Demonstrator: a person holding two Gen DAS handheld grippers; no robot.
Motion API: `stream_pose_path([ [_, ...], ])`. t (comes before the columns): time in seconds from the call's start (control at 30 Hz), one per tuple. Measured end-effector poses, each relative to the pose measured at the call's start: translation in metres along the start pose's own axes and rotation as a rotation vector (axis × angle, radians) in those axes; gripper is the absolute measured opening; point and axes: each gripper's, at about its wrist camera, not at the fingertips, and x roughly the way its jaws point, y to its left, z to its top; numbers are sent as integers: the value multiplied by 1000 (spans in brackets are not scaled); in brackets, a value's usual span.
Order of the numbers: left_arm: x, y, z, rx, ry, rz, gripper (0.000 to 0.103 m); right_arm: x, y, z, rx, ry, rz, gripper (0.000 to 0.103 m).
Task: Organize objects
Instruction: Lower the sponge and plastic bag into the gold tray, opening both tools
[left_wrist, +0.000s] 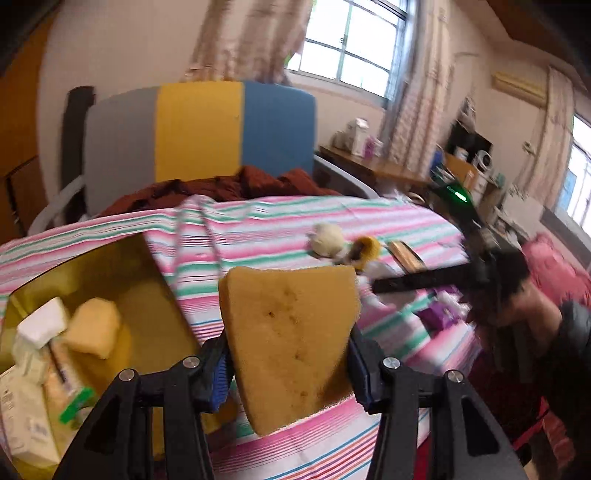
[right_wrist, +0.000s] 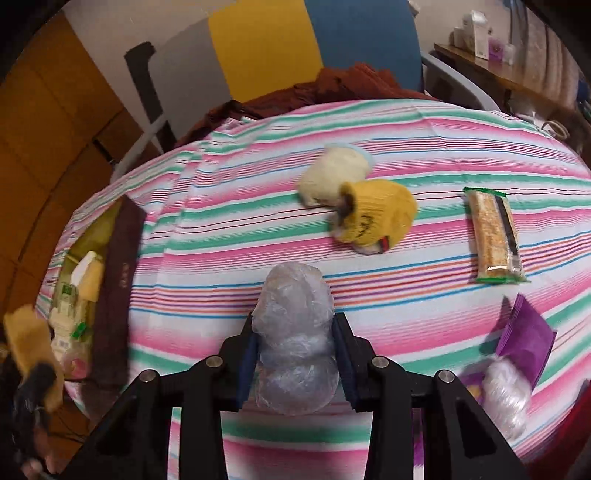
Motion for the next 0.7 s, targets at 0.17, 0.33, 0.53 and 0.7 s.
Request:
stream_pose_path([
  [0.17,-16,42,1,-95,-21,74,52,-18,36,-8,-22,-34,70,40],
  [0.33,-23,85,2,-181,-29,154,52,-24,101,0,-121,-51,160,40],
  [0.53,-24,142,11,-268,-22,234,53,-8,180,5,-222,-16,247,40],
  [0.7,-11,180,31,-289,-15,312,57,14,226,16,-261,3,261,40],
])
